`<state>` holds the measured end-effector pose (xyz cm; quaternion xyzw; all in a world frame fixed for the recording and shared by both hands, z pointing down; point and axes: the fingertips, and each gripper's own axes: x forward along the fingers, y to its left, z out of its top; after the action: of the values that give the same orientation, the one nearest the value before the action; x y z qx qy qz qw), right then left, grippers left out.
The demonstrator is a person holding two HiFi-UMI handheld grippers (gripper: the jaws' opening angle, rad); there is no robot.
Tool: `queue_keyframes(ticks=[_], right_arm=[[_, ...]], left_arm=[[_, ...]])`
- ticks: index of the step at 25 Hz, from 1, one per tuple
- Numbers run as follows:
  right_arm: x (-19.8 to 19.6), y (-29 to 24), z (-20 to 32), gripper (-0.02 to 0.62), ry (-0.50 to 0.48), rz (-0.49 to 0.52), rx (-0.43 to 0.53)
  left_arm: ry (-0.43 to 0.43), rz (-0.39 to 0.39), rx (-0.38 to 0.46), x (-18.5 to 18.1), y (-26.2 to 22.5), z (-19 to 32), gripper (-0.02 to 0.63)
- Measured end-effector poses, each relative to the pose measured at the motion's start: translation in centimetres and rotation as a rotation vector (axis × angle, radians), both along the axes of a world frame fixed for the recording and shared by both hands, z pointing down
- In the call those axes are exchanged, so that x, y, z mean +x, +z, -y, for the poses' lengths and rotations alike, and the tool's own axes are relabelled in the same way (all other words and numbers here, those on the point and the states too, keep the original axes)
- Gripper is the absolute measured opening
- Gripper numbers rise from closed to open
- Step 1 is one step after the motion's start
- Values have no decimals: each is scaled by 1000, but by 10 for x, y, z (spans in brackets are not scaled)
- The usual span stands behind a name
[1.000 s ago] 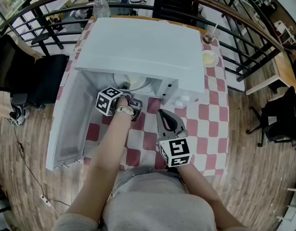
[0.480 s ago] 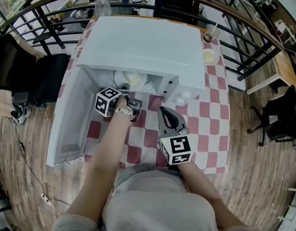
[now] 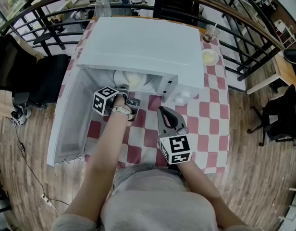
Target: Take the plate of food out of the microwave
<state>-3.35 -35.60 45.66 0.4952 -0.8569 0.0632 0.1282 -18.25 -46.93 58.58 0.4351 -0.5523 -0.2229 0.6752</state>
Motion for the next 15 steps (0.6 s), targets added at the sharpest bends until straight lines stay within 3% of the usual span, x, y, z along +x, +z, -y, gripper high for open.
queue_keyframes(ticks=[10,15], right_arm=[[1,2,3,26,1,4,-2],[1,2,3,26,5,7,-4]], left_arm=[[60,22,-43,0,-5,1,48],[48,-3,-20,0,-8,1,41]])
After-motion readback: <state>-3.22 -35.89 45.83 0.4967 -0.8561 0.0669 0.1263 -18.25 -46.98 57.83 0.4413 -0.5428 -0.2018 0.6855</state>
